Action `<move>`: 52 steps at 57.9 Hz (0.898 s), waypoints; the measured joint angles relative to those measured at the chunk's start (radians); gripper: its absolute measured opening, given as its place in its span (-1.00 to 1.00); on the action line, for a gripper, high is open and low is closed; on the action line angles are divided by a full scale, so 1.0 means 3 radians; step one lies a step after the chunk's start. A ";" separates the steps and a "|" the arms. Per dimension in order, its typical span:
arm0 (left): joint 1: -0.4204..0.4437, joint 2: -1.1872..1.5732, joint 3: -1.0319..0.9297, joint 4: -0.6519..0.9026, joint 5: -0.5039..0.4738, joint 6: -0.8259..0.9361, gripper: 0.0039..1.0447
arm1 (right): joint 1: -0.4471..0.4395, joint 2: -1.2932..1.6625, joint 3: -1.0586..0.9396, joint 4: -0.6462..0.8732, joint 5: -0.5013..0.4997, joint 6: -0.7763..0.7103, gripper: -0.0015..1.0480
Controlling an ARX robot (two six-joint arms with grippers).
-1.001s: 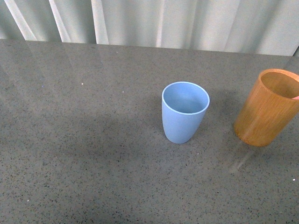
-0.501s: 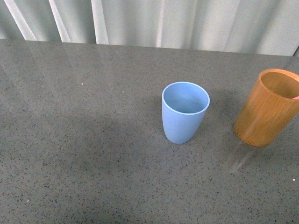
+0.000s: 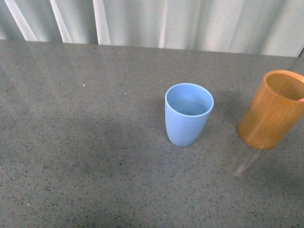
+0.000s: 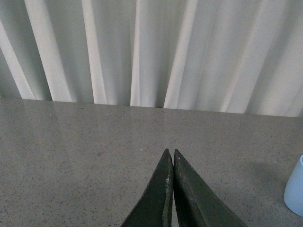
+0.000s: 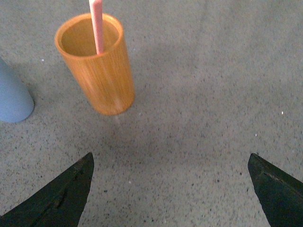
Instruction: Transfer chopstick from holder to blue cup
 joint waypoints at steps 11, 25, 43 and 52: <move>0.0000 -0.0003 0.0000 0.0000 0.0000 0.0000 -0.94 | -0.0301 0.0871 -0.0052 0.1194 -0.0431 -0.0388 0.81; 0.0000 -0.0003 0.0000 0.0000 0.0000 0.0000 -0.94 | -0.0173 0.2427 0.0128 0.2663 -0.0729 -0.0610 0.81; 0.0000 -0.0003 0.0000 0.0000 0.0000 -0.0001 -0.05 | 0.0125 0.3488 0.0558 0.3307 -0.0801 -0.0696 0.81; 0.0000 -0.0003 0.0000 0.0000 0.0000 -0.0001 0.53 | 0.0235 0.3680 0.0603 0.3466 -0.0814 -0.0753 0.38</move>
